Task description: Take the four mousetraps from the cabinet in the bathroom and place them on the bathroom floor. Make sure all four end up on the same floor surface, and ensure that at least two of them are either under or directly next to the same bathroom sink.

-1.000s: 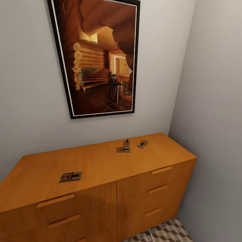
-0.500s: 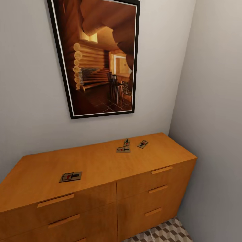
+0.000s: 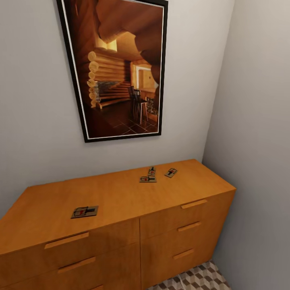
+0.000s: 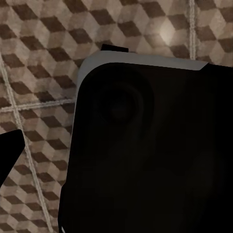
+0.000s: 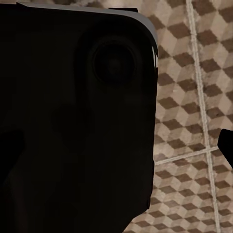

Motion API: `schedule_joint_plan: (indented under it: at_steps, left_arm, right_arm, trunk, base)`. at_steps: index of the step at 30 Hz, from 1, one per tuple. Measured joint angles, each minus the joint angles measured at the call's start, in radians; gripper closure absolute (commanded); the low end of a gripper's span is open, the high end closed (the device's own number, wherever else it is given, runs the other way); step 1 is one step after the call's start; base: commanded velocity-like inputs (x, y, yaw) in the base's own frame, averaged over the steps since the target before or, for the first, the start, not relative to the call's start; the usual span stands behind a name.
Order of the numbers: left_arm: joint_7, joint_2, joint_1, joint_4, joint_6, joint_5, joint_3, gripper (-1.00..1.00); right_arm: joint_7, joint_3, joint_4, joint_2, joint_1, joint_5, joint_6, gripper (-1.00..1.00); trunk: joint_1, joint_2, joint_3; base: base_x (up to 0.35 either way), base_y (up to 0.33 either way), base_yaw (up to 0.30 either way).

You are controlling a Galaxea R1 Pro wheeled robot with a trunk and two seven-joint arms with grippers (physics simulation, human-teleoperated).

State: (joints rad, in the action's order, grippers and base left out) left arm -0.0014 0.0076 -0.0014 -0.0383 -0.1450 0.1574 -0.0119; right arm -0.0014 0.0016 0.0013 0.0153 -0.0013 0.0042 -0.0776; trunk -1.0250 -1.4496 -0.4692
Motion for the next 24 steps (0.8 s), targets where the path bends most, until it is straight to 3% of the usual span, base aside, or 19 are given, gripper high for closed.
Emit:
schedule_joint_plan:
  at_steps: [16,24]
  left_arm:
    - [0.000,0.000,0.000,0.000,0.000,0.000,0.000,-1.00]
    - [0.000,0.000,0.000,0.000,0.000,0.000,0.000,-1.00]
  right_arm:
    - [0.000,0.000,0.000,-0.001,0.000,-0.002,-0.009,-1.00]
    - [0.000,0.000,0.000,-0.002,0.000,-0.003,-0.010,-1.00]
  trunk:
    - [0.000,0.000,0.000]
    - [0.000,0.000,0.000]
  base:
    - [0.000,0.000,-0.166]
    - [0.000,0.000,-0.057]
